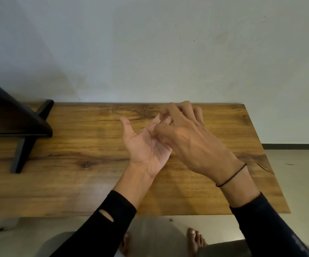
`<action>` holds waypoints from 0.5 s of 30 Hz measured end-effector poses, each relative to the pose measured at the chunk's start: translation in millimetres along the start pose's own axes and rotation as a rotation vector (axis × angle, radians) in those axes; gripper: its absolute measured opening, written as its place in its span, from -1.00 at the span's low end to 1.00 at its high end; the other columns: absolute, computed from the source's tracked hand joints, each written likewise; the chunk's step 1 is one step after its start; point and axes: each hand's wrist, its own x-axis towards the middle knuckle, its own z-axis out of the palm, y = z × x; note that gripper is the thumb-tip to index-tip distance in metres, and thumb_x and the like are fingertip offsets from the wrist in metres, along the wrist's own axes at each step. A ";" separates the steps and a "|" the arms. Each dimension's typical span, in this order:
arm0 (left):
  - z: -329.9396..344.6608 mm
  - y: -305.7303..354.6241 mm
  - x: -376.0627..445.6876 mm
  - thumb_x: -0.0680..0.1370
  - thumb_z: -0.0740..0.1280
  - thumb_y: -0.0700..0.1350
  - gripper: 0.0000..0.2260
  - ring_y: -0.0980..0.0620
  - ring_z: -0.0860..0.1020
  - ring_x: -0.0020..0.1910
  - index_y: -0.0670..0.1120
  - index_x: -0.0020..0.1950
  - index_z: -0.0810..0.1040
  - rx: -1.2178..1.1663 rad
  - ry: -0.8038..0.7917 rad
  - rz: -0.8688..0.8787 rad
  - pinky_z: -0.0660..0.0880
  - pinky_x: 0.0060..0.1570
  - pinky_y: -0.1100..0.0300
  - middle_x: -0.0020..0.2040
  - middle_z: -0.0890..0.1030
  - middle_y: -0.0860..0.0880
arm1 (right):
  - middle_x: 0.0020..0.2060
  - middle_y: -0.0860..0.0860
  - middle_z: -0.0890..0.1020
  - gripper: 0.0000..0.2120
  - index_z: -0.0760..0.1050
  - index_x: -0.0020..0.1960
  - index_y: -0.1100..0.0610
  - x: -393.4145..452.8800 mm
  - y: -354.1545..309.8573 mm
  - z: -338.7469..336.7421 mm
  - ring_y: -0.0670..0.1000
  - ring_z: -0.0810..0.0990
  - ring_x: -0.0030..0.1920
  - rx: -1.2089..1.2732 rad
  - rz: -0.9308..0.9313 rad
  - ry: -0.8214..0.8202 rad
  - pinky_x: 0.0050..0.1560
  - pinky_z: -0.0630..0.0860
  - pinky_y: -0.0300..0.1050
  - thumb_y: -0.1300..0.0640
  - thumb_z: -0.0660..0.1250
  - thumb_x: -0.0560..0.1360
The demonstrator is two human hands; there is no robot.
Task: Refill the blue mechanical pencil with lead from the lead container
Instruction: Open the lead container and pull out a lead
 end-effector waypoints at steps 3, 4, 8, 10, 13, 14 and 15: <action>4.1 -0.4 -1.8 0.51 -0.06 0.63 0.09 -0.09 0.67 0.12 -0.32 0.44 0.57 0.043 0.043 -0.001 0.48 0.21 0.13 0.21 0.70 -0.24 | 0.26 0.07 0.47 -0.78 0.61 0.09 -0.05 0.7 -0.3 -0.5 0.18 0.41 0.24 -0.033 0.000 -0.010 0.14 0.36 0.14 0.24 0.32 0.59; 3.2 -0.4 -1.0 0.51 -0.06 0.62 0.07 -0.10 0.70 0.11 -0.31 0.43 0.54 0.041 0.058 -0.009 0.50 0.25 0.12 0.20 0.71 -0.24 | 0.25 0.07 0.47 -0.77 0.60 0.08 -0.05 1.3 -1.4 -1.0 0.17 0.40 0.23 -0.048 -0.002 -0.016 0.14 0.36 0.14 0.25 0.30 0.59; -0.6 1.3 4.3 0.43 0.11 0.66 0.04 -0.13 0.12 0.38 -0.30 0.23 0.68 -0.066 0.009 -0.082 0.05 0.41 0.04 0.44 0.21 -0.12 | 0.22 0.10 0.47 -0.77 0.55 0.01 -0.01 2.8 -5.4 -2.2 0.18 0.41 0.18 -0.080 -0.011 -0.028 0.11 0.36 0.15 0.30 0.26 0.56; -2.2 0.3 6.3 0.41 0.14 0.66 0.02 -0.08 -0.01 0.33 -0.27 0.20 0.70 -0.102 -0.015 -0.099 0.01 0.35 0.03 0.40 0.09 -0.08 | 0.20 0.10 0.47 -0.76 0.54 -0.01 0.00 3.1 -5.6 -2.3 0.19 0.42 0.17 -0.084 -0.013 -0.033 0.10 0.35 0.14 0.31 0.23 0.55; -2.4 1.3 5.3 0.43 0.12 0.65 0.02 -0.09 0.00 0.33 -0.28 0.24 0.69 -0.103 -0.018 -0.119 0.01 0.35 0.05 0.40 0.12 -0.12 | 0.19 0.10 0.46 -0.74 0.54 0.00 -0.01 2.1 -4.0 -0.2 0.18 0.41 0.17 -0.097 -0.015 -0.027 0.10 0.35 0.15 0.34 0.26 0.52; -0.9 2.4 3.8 0.43 0.12 0.65 0.03 -0.09 0.02 0.34 -0.28 0.26 0.69 -0.106 -0.011 -0.126 0.01 0.37 0.06 0.42 0.15 -0.13 | 0.19 0.10 0.46 -0.74 0.54 0.01 -0.01 2.1 -3.8 0.6 0.17 0.40 0.16 -0.101 -0.016 -0.020 0.10 0.35 0.15 0.34 0.28 0.52; 1.7 3.6 2.1 0.44 0.10 0.65 0.04 -0.11 0.07 0.36 -0.29 0.27 0.69 -0.106 -0.005 -0.133 0.02 0.41 0.07 0.44 0.22 -0.15 | 0.19 0.09 0.45 -0.75 0.54 0.02 -0.01 2.3 -3.5 1.4 0.17 0.39 0.16 -0.095 -0.015 -0.010 0.10 0.35 0.14 0.33 0.29 0.53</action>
